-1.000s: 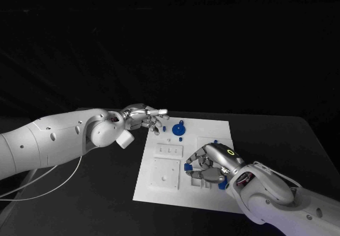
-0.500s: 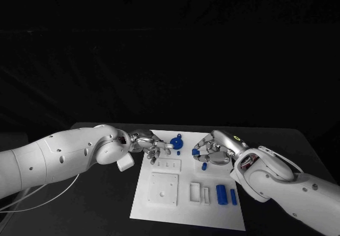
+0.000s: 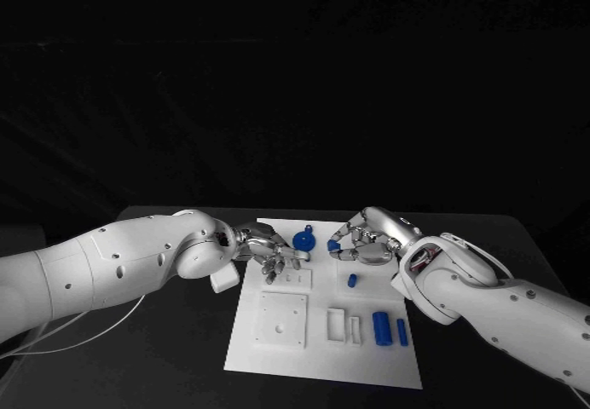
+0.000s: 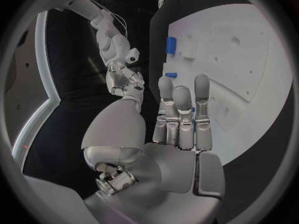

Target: Assemble the parts on the task board

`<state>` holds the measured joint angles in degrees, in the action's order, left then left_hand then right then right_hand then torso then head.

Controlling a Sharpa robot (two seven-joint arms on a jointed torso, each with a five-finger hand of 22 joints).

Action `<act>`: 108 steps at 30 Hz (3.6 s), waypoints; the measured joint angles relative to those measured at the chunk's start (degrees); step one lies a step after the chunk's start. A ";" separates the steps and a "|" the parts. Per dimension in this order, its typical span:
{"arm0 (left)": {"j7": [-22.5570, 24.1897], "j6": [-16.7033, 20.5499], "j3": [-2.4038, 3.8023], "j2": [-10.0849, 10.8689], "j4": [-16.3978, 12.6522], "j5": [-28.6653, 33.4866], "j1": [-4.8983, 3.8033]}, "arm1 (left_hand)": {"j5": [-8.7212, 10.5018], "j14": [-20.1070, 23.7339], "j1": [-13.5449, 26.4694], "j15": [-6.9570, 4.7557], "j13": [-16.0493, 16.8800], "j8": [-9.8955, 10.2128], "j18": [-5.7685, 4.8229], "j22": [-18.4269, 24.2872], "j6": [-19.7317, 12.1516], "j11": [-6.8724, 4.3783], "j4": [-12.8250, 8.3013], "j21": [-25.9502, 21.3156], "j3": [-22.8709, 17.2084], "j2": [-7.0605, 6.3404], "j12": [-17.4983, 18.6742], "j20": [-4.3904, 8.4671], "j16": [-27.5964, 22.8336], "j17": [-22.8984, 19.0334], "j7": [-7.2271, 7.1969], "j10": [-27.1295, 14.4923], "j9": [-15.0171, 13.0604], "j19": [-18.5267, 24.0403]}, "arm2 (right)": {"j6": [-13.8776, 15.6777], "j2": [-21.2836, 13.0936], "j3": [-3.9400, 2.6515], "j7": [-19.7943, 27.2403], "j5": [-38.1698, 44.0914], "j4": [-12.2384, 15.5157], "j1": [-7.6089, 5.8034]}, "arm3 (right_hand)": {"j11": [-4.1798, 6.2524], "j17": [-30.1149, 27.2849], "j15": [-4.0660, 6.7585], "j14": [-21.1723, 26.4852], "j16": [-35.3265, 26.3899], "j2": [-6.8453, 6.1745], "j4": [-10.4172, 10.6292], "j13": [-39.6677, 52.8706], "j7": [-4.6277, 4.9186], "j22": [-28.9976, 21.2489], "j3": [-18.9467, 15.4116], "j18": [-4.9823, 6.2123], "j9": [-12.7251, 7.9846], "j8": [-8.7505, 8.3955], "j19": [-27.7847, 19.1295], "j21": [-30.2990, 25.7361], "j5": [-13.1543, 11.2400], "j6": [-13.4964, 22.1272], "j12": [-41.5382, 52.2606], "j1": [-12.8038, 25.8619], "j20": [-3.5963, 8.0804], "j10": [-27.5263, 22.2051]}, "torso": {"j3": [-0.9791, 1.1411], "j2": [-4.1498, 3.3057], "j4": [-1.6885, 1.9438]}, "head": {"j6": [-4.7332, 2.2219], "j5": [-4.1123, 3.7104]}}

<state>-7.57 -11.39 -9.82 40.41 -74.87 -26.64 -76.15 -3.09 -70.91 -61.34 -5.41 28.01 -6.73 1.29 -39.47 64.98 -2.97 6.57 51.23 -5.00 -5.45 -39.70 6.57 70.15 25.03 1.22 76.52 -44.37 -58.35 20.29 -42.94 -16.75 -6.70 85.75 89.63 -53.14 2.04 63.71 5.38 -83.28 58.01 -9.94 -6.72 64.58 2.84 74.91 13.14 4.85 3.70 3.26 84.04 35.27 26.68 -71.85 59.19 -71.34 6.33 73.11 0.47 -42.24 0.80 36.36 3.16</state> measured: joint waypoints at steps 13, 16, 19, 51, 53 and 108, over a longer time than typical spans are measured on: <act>0.51 1.13 -0.02 -0.81 0.09 0.43 -0.01 | -0.96 0.82 -0.01 0.00 -0.19 0.47 0.00 -0.86 -0.20 0.11 -0.16 -0.67 0.16 0.01 -0.29 -0.42 -0.02 -0.68 0.20 -0.90 0.13 0.41 | -1.32 1.35 0.00 0.97 -1.64 -0.65 -0.09 | 0.01 -0.01 0.00 0.00 -0.23 0.45 -0.33 0.04 0.00 0.00 -0.32 -0.01 -0.01 0.00 0.00 0.20 0.39 0.01 0.00 0.01 0.00 -0.42 | -0.03 0.07 0.04 | 0.24 -0.35; 0.81 1.56 -0.02 -0.97 0.23 0.84 -0.01 | -0.96 1.01 -0.01 0.19 -0.29 0.76 0.00 -0.94 -0.20 0.31 -0.16 -0.99 0.16 0.01 -0.29 -0.62 -0.02 -0.84 0.20 -1.09 0.33 0.61 | -1.62 1.61 0.01 1.18 -1.86 -0.67 -0.10 | 0.01 -0.01 0.00 0.00 -0.22 0.45 -0.55 0.04 0.00 0.00 -0.55 -0.01 -0.01 0.00 0.00 0.20 0.46 0.01 0.00 0.01 0.00 -0.42 | -0.04 0.07 0.04 | 0.31 -0.35; 1.07 1.97 -0.02 -1.16 0.44 1.25 -0.01 | -0.96 1.33 -0.01 0.51 -0.54 1.41 0.00 -1.06 -0.51 0.62 -0.17 -1.44 0.16 0.02 -0.29 -0.42 -0.02 -1.22 0.51 -1.40 1.01 0.82 | -1.88 1.76 0.02 1.30 -2.00 -0.62 -0.10 | 0.01 -0.01 0.00 0.00 -0.23 0.56 -0.55 0.04 0.00 0.00 -0.55 0.00 -0.02 0.00 0.00 0.20 0.83 0.01 0.00 0.12 0.00 -0.42 | -0.04 0.07 0.05 | 0.44 -0.32; 2.10 3.08 -0.01 -2.21 0.84 4.06 -0.03 | -2.12 1.52 0.59 0.31 -0.85 1.75 0.01 -2.70 -0.51 0.61 -2.55 -2.57 1.52 1.85 -0.29 -0.42 -0.03 -1.83 0.51 -1.40 2.69 0.81 | -3.52 4.01 0.64 1.96 -2.15 -1.13 -0.10 | -0.20 0.03 0.00 0.00 -0.22 1.13 -1.19 0.02 0.19 -0.01 -1.18 0.00 -0.05 0.00 -0.01 0.20 0.83 0.20 0.00 0.23 -0.01 -0.62 | -0.04 0.08 0.04 | 0.78 -0.21; 2.10 3.02 -0.01 -2.22 0.84 4.10 -0.03 | -2.76 1.53 0.47 0.31 -0.85 1.75 0.01 -2.97 -0.51 0.61 -3.45 -2.88 2.13 2.90 -0.29 -0.42 0.20 -1.83 0.51 -1.40 2.83 0.81 | -3.55 4.06 0.64 1.99 -2.13 -1.12 -0.10 | -0.20 0.03 0.00 0.00 -0.22 1.13 -1.19 0.02 0.19 0.00 -1.18 0.00 -0.04 0.00 -0.01 0.20 0.83 0.20 0.00 0.23 -0.01 -0.62 | -0.04 0.08 0.03 | 0.80 -0.19; 2.46 0.43 -0.04 -2.16 0.62 4.21 -0.02 | -19.49 1.74 -0.32 0.10 -1.16 0.47 0.01 -6.18 -0.32 0.21 -12.39 -4.66 1.22 7.71 0.02 -0.42 0.19 -1.94 -0.54 -1.80 -0.27 0.81 | -4.82 4.80 0.83 2.60 -0.79 -2.05 -0.13 | -0.20 0.00 -0.01 0.01 -0.22 1.58 -1.68 0.00 0.19 -0.01 -1.34 0.00 -0.03 0.00 -0.01 0.20 0.60 0.19 0.00 0.24 -0.01 -0.62 | 0.00 0.08 0.01 | 1.57 -0.03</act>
<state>-5.11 -10.96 -9.87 38.25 -74.25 -22.43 -76.17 -22.58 -69.17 -61.66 -5.31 26.85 -6.26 1.29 -45.64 64.66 -2.75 -5.82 46.57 -3.78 2.26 -39.68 6.14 70.34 23.09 0.69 74.72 -44.64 -57.54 15.48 -38.14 -15.93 -4.10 84.96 87.58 -53.27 1.84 63.70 5.38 -83.27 57.79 -8.36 -8.40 64.58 3.03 74.91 11.80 4.84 3.66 3.25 84.03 35.47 27.28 -71.66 59.19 -71.10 6.33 72.49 0.47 -42.17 0.81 37.93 3.13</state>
